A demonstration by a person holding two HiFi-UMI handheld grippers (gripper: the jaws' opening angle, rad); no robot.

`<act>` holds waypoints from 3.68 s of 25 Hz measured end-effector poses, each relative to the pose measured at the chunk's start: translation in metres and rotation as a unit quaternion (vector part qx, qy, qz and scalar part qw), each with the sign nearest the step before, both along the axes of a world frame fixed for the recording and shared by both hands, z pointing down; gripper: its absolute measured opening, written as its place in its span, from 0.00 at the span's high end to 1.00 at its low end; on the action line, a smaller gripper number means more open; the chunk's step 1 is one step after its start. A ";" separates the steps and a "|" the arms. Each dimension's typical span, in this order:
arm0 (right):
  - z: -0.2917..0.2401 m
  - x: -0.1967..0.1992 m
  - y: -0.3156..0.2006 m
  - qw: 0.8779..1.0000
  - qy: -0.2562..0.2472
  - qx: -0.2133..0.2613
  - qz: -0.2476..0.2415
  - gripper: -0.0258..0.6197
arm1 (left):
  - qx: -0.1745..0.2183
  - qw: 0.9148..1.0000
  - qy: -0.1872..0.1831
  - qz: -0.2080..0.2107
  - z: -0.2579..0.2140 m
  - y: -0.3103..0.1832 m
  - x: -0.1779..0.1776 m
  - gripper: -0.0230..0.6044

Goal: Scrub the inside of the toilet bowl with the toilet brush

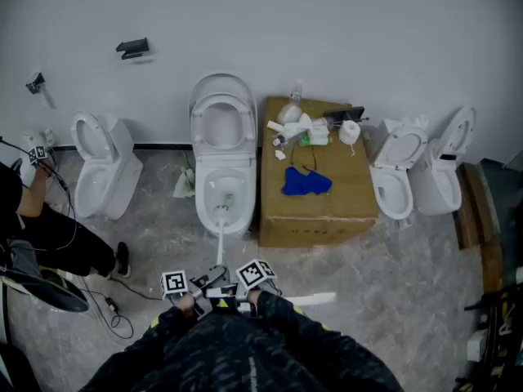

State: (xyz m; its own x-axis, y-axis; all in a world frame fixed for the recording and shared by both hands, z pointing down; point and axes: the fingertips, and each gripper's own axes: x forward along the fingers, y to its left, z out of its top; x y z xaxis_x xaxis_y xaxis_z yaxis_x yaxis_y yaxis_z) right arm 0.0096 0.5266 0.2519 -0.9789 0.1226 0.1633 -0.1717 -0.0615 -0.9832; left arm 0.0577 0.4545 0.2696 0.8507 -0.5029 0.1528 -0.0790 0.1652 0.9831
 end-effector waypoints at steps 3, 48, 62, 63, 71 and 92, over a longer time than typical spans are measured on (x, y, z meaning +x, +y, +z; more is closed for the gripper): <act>-0.004 -0.008 0.000 1.000 -0.019 0.001 0.001 0.58 | 0.001 1.000 0.003 0.002 -0.002 0.001 -0.004 0.54; 0.007 -0.057 -0.108 0.999 0.018 0.026 -0.009 0.63 | 0.046 0.996 0.050 0.057 -0.006 -0.097 -0.057 0.49; 0.018 -0.015 -0.243 0.999 0.015 -0.004 -0.049 0.64 | 0.023 0.997 0.049 0.053 0.009 -0.236 -0.016 0.48; 0.019 -0.012 -0.252 0.999 0.013 -0.004 -0.052 0.64 | 0.022 0.997 0.046 0.050 0.010 -0.245 -0.014 0.48; 0.038 0.011 -0.313 0.997 0.011 -0.025 -0.077 0.64 | 0.009 0.998 0.030 0.048 0.032 -0.308 0.009 0.46; 0.241 -0.006 -0.415 0.985 0.071 -0.156 -0.032 0.64 | -0.124 0.984 0.120 0.047 0.242 -0.403 0.000 0.53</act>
State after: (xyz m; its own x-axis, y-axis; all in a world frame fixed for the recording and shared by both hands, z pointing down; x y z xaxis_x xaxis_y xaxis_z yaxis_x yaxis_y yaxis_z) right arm 0.0032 0.1118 0.4926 -0.9377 0.2493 0.2419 -0.3188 -0.3417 -0.8841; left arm 0.0582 0.0517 0.5119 0.9182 -0.3928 0.0505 0.1239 0.4060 0.9054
